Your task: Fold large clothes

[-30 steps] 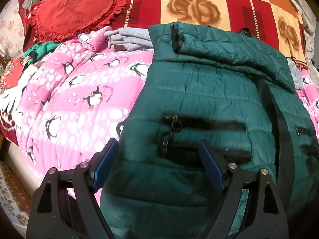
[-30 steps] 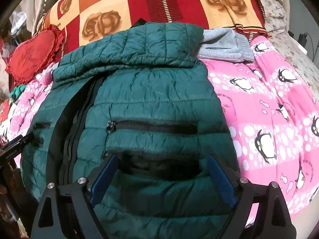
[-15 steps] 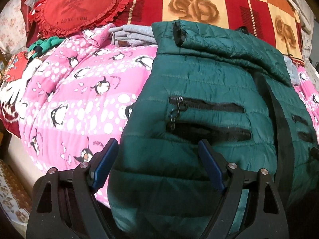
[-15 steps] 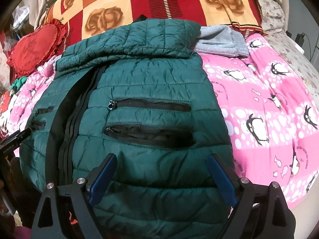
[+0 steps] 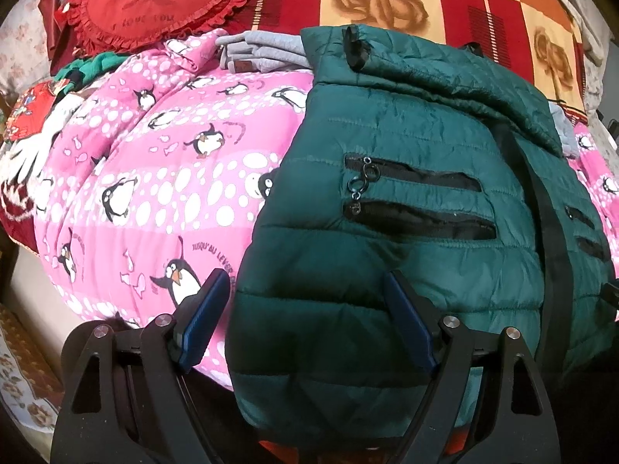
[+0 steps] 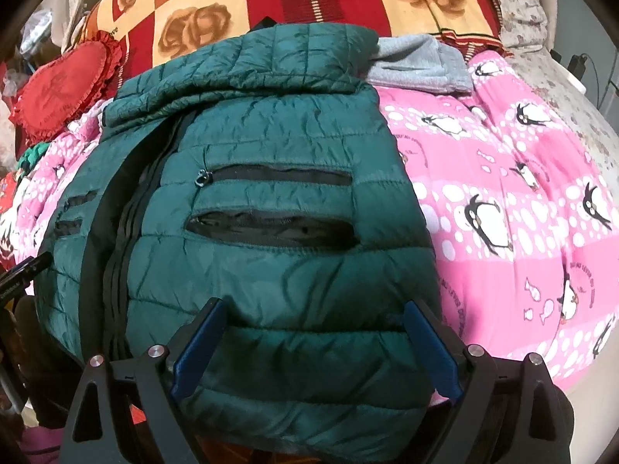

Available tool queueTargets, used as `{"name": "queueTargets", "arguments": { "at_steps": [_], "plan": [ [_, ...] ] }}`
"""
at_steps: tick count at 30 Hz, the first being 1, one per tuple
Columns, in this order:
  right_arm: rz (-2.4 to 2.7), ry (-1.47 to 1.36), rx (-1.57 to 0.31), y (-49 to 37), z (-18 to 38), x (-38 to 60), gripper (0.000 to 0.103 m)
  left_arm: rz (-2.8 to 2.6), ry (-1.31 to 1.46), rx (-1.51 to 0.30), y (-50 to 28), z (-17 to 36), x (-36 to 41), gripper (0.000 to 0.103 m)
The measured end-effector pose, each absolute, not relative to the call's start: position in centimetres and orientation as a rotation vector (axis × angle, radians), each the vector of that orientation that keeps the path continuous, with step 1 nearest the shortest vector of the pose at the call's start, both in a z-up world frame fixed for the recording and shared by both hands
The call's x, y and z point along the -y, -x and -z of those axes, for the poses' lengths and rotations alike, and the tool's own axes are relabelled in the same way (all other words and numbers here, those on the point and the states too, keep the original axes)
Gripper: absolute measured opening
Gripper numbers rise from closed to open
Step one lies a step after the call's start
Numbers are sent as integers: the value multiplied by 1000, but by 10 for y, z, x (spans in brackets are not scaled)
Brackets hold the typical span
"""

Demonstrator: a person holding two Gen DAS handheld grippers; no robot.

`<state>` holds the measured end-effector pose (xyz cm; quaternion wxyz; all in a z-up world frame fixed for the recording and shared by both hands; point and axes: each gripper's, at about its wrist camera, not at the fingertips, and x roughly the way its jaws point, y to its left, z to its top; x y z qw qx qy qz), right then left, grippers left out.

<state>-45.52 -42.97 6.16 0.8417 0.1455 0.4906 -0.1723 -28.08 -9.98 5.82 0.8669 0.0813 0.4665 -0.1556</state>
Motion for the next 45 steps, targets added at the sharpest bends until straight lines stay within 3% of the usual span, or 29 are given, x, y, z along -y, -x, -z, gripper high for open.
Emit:
{"name": "queueTargets", "arguments": {
  "at_steps": [28, 34, 45],
  "plan": [
    [378, -400, -1104, 484, -50, 460, 95, 505, 81, -1213, 276, -30, 53, 82],
    [300, -428, -1123, 480, -43, 454, 95, 506, 93, -1219, 277, -23, 58, 88],
    [219, -510, -1060, 482, -47, 449, 95, 499, 82, -1211, 275, -20, 62, 88]
  ]
}}
